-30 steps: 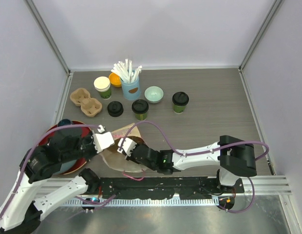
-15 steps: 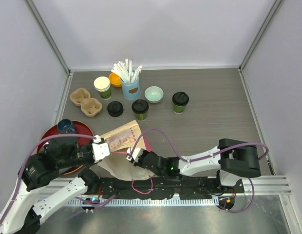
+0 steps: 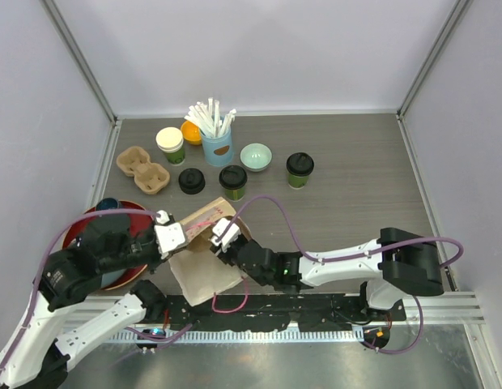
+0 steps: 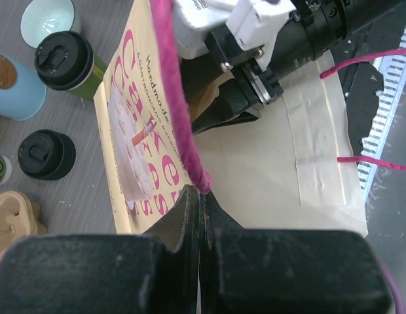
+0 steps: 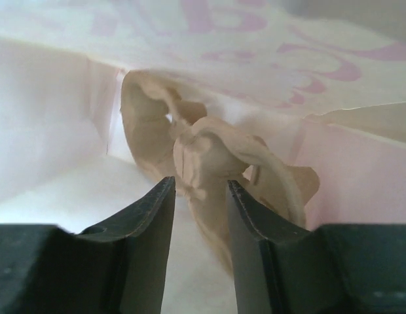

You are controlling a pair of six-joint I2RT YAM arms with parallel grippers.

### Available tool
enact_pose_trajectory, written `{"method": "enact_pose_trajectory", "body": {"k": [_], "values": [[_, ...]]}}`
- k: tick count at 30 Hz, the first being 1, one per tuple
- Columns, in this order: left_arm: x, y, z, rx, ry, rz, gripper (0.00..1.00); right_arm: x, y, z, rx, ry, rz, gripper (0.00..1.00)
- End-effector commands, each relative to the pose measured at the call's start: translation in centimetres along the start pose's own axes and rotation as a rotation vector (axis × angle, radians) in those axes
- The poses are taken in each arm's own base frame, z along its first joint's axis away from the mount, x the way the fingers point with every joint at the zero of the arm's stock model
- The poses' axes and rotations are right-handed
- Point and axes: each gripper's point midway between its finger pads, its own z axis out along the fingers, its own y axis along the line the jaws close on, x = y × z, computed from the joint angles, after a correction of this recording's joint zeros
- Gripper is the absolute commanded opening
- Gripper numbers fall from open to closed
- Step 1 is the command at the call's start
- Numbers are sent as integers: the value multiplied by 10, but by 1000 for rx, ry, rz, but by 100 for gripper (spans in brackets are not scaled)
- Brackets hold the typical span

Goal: Pack the takeout coffee

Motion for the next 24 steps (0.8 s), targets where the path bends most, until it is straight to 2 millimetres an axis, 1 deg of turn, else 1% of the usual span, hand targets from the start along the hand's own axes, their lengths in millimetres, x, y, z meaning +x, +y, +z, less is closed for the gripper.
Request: {"method": "enact_pose_trajectory", "body": {"k": [1, 2, 3, 4, 5, 6, 7, 8, 12, 14, 15, 16, 17, 19, 20, 22, 23, 24], "values": [[-29, 12, 0, -55, -95, -81, 0, -44, -16, 8, 85, -87, 149, 46], [-31, 13, 0, -61, -104, -99, 0, -42, -16, 11, 93, -84, 140, 47], [-34, 14, 1, -67, -118, -127, 0, -38, -11, 18, 95, -74, 125, 48], [-36, 14, 2, -70, -125, -147, 0, -36, -8, 22, 85, -67, 99, 51], [-38, 15, 3, -72, -128, -166, 0, -42, -5, 26, 75, -72, 90, 52], [-39, 15, 6, -74, -134, -204, 0, -35, 0, 30, 65, -51, 75, 53], [-39, 16, 7, -77, -136, -221, 0, -34, 2, 32, 60, -44, 73, 55], [-40, 16, 7, -79, -142, -233, 0, -38, 2, 34, 66, -45, 74, 57], [-45, 19, 12, -88, -163, -296, 0, -36, -6, 35, 109, -35, 58, 63], [-45, 20, 13, -94, -163, -304, 0, -42, 0, 31, 65, -41, 67, 64], [-43, 21, 14, -100, -156, -308, 0, -47, 2, 28, 42, -48, 92, 67], [-42, 22, 14, -108, -152, -310, 0, -60, 5, 22, 2, -69, 114, 68], [-39, 27, 14, -137, -142, -314, 0, -61, 10, 19, -37, -49, 104, 68], [-36, 30, 14, -160, -138, -322, 0, -72, 7, 14, -31, -40, 156, 69], [-37, 28, 14, -150, -143, -323, 0, -64, -1, 14, 21, -12, 150, 69], [-42, 24, 16, -120, -163, -332, 0, -58, -10, 16, 67, -2, 145, 64], [-45, 18, 16, -82, -174, -329, 0, -55, -14, 20, 92, 2, 148, 62], [-46, 16, 17, -72, -177, -332, 0, -55, -15, 22, 98, 3, 156, 56]]}}
